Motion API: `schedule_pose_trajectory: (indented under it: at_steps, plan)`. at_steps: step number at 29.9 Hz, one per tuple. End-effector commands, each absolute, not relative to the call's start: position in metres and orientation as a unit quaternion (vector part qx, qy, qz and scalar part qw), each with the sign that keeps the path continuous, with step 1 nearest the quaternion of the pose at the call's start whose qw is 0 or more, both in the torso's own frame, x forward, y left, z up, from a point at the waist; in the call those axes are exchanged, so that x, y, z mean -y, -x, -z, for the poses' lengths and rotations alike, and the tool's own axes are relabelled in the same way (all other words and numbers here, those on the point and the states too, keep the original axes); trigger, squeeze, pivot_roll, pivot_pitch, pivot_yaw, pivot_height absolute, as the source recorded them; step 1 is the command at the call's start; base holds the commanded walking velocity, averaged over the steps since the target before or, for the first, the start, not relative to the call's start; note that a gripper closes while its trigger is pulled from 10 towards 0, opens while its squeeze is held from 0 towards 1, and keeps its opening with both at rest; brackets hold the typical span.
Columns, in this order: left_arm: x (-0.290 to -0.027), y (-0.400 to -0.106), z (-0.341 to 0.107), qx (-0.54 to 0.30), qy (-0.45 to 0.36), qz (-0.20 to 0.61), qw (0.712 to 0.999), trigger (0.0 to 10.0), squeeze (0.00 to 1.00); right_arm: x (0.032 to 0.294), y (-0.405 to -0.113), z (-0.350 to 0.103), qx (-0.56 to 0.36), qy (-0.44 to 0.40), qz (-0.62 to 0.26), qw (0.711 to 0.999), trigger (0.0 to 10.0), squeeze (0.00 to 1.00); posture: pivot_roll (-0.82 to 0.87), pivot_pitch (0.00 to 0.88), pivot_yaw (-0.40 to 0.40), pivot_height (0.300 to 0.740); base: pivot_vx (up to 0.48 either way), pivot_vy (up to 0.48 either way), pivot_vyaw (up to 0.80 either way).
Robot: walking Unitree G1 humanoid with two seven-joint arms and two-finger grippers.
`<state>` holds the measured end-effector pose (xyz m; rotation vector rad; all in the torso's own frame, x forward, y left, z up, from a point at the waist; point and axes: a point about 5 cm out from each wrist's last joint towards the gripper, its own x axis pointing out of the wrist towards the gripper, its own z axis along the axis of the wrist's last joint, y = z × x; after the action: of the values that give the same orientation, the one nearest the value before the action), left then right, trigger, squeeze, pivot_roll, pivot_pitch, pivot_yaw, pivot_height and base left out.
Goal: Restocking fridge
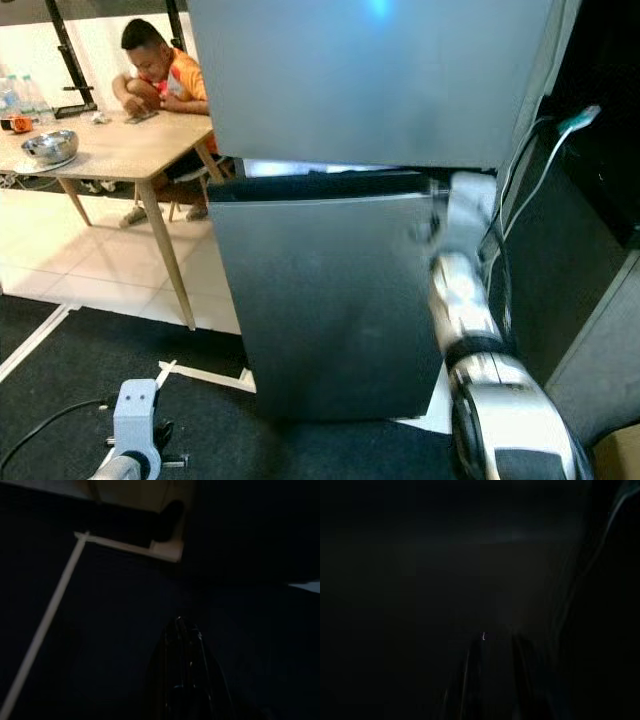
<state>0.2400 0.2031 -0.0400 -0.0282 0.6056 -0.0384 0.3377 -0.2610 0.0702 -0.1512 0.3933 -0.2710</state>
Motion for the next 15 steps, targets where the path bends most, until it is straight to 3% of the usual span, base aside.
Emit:
schedule_pose_trajectory:
  at_steps: [1,2,3,4,5,6,8,10,15]
  plan:
    - [-0.198,-0.230,0.048,-0.318,0.003,0.038,0.947,10.0,0.00,0.265,-0.299,-0.021,-0.289,0.102,0.121,0.944,10.0,0.00,-0.20,0.020,0.070,0.740,0.000,0.000,0.00]
    - [-0.198,-0.230,0.048,-0.318,0.003,0.038,0.947,10.0,0.00,0.265,-0.299,-0.021,-0.289,0.102,0.121,0.944,10.0,0.00,-0.20,0.020,0.070,0.740,0.000,0.000,0.00]
    - [-0.196,-0.228,0.049,-0.324,-0.002,0.046,0.945,10.0,0.00,0.268,-0.273,0.003,-0.330,0.108,0.120,0.930,10.0,0.00,-0.20,0.022,0.082,0.740,0.000,0.000,0.00]
    - [-0.196,-0.228,0.049,-0.324,-0.002,0.046,0.945,10.0,0.00,0.268,-0.273,0.003,-0.330,0.108,0.120,0.930,10.0,0.00,-0.20,0.022,0.082,0.740,0.000,0.000,0.00]
    - [-0.194,-0.227,0.051,-0.329,-0.006,0.051,0.943,10.0,0.00,0.272,-0.245,0.025,-0.375,0.113,0.133,0.911,10.0,0.00,-0.20,0.022,0.082,0.740,0.000,0.000,0.00]
    - [-0.194,-0.227,0.051,-0.329,-0.006,0.051,0.943,10.0,0.00,0.272,-0.245,0.025,-0.375,0.113,0.133,0.911,10.0,0.00,-0.20,0.022,0.082,0.740,0.000,0.000,0.00]
    - [-0.190,-0.228,0.051,-0.334,-0.010,0.060,0.941,10.0,0.00,0.274,-0.187,0.061,-0.444,0.107,0.146,0.878,10.0,0.00,-0.20,0.018,0.117,0.740,0.000,0.000,0.00]
    - [-0.188,-0.231,0.050,-0.335,-0.011,0.066,0.940,10.0,0.00,0.273,-0.155,0.076,-0.477,0.091,0.152,0.861,10.0,0.00,-0.21,0.019,0.122,0.740,0.000,0.000,0.00]
    - [-0.184,-0.235,0.049,-0.344,-0.022,0.078,0.936,10.0,0.00,0.272,-0.135,0.084,-0.493,0.068,0.169,0.851,10.0,0.00,-0.20,0.019,0.122,0.740,0.000,0.000,0.00]
